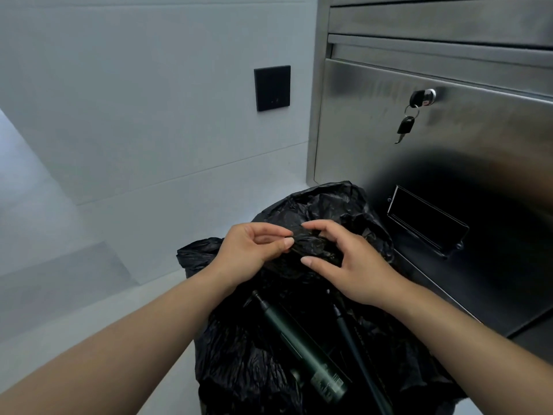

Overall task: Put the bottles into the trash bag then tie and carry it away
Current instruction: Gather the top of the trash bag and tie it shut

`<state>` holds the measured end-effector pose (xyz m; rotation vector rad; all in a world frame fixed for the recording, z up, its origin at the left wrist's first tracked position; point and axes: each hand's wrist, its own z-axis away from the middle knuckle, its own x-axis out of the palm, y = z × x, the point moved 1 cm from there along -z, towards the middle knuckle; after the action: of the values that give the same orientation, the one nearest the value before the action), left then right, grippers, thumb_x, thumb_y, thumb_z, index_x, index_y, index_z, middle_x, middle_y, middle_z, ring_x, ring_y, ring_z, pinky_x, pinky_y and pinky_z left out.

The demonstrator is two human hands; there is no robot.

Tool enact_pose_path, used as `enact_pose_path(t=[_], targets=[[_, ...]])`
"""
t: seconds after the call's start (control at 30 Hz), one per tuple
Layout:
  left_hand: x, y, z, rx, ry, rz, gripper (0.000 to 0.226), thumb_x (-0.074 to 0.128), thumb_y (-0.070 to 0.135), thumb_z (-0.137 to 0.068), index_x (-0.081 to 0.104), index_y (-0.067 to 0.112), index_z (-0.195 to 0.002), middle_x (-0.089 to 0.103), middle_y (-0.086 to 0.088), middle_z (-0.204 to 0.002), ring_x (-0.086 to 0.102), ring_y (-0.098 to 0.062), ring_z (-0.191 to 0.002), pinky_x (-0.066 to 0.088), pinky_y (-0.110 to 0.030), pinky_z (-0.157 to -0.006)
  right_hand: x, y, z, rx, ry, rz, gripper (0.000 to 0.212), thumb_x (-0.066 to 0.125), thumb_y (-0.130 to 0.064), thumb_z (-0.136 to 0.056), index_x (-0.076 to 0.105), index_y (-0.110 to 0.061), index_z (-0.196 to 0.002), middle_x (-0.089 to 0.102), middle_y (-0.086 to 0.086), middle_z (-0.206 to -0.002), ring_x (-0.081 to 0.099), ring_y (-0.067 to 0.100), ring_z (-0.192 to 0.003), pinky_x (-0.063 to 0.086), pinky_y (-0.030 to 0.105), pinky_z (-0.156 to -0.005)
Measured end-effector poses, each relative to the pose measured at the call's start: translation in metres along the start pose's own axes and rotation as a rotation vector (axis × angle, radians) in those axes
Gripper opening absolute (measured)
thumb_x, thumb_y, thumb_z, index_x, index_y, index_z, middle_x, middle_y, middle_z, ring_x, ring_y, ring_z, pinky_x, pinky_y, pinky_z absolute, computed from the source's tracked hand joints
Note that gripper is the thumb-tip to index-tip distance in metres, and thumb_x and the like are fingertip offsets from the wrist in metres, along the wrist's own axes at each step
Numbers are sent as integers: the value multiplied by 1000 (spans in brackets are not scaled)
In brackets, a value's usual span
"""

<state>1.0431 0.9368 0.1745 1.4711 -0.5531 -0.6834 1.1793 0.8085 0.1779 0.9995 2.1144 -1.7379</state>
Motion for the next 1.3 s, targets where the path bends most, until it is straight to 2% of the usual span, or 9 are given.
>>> enact_pose_path(t=[0.23, 0.37, 0.43, 0.6, 0.73, 0.83, 0.97, 1.2, 1.3], targets=[[-4, 1, 2, 18, -30, 10, 15, 74, 5, -75, 74, 20, -74, 74, -3, -70, 70, -9, -67, 54, -15, -65, 7, 2, -2, -4, 136, 79, 26, 66, -32, -82, 65, -26, -107, 66, -18, -100, 57, -8, -96, 37, 2, -83], [-11, -5, 2, 10, -6, 4, 15, 75, 5, -75, 73, 20, -76, 75, -2, -72, 71, -11, -69, 55, -17, -67, 14, 10, -7, 34, 19, 142, 30, 62, -33, -86, 63, -24, -114, 65, -17, -103, 57, -6, -97, 38, 4, -85], [-13, -10, 3, 5, 3, -21, 15, 75, 8, -75, 73, 21, -80, 75, 1, -74, 70, -9, -70, 55, -17, -67, 17, 15, -7, 48, 1, 134, 23, 61, -29, -87, 65, -23, -109, 67, -17, -87, 60, -6, -83, 40, 6, -76], [-22, -35, 16, -1, -80, -262, 19, 74, 18, -77, 68, 29, -92, 73, 3, -94, 68, -4, -80, 51, -12, -73, -15, 26, -13, -68, 302, 314, 18, 65, -15, -85, 65, -8, -102, 70, 7, -91, 49, -6, -80, 28, -5, -73], [-29, -73, 44, -34, -185, -572, 19, 69, 31, -82, 66, 30, -101, 68, 16, -102, 61, 1, -98, 39, -3, -84, -38, 37, -15, -59, 417, 407, 20, 61, -18, -88, 63, -9, -105, 70, 11, -96, 56, 8, -83, 32, 6, -71], [-31, -97, 58, 10, -286, -813, 31, 64, 37, -85, 62, 29, -115, 61, 15, -117, 53, 0, -112, 28, 4, -86, -20, 44, -8, -38, 338, 372, 21, 62, -19, -87, 63, -10, -106, 69, 10, -99, 62, 17, -87, 34, 11, -74], [-33, -103, 60, 10, -368, -883, 39, 57, 39, -90, 55, 28, -127, 55, 11, -131, 48, -1, -121, 23, 5, -88, 3, 48, 0, -34, 197, 340, 24, 59, -24, -89, 62, -14, -111, 68, 6, -105, 62, 19, -95, 36, 11, -78], [-56, -126, 87, -142, -465, -984, 47, 55, 41, -91, 45, 29, -135, 48, 8, -138, 41, -4, -127, 24, -9, -102, 10, 52, -7, -19, 238, 336, 26, 56, -28, -90, 59, -16, -113, 66, 4, -106, 64, 25, -80, 46, 26, -73], [-62, -133, 95, -158, -508, -997, 49, 55, 41, -90, 44, 29, -137, 48, 9, -138, 41, -4, -127, 23, -8, -101, 12, 54, -11, -13, 249, 330, 27, 55, -29, -91, 59, -16, -114, 66, 4, -107, 63, 24, -77, 44, 23, -70]])
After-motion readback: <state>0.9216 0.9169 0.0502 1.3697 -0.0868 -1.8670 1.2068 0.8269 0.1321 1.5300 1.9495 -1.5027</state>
